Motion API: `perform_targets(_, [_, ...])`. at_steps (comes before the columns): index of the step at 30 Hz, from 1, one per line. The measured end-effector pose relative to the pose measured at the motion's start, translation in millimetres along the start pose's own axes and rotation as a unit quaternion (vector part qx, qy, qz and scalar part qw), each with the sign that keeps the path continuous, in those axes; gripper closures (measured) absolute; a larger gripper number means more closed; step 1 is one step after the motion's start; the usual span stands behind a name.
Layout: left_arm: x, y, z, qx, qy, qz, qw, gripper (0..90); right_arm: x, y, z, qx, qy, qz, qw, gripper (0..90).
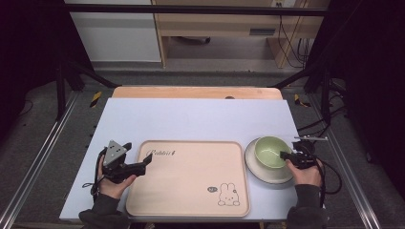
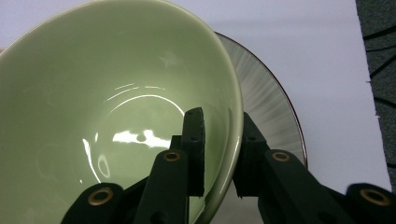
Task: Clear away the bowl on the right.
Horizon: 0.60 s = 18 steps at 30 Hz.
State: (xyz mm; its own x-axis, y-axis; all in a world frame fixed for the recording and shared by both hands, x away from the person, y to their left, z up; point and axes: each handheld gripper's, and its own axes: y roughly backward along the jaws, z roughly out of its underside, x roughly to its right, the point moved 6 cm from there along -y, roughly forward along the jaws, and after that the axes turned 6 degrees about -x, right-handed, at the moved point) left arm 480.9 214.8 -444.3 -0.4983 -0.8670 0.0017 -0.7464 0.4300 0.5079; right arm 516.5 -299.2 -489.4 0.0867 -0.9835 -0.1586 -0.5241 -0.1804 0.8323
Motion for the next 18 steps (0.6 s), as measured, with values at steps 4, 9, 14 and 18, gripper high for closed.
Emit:
perform_targets(4, [-0.7,0.2,0.1,0.001,0.002,0.000,1.0000,13.0,0.6,-0.8,-0.8,0.000,-0.005,0.001,1.0000,79.9])
perform_targets(9, [-0.8,0.3,0.0,0.001,0.002,0.000,1.0000,13.0,0.5,-1.5,-1.3,-0.002,-0.009,-0.001,1.0000,82.6])
perform_targets(14, [-1.1,0.2,0.2,0.001,0.003,0.000,1.0000,13.0,0.6,-2.1,-1.9,-0.003,-0.011,-0.002,0.9999,82.9])
perform_targets(18, [-1.2,0.1,0.2,0.001,0.003,0.000,1.0000,13.0,0.5,-2.0,-2.2,-0.004,-0.016,-0.004,0.9999,83.0])
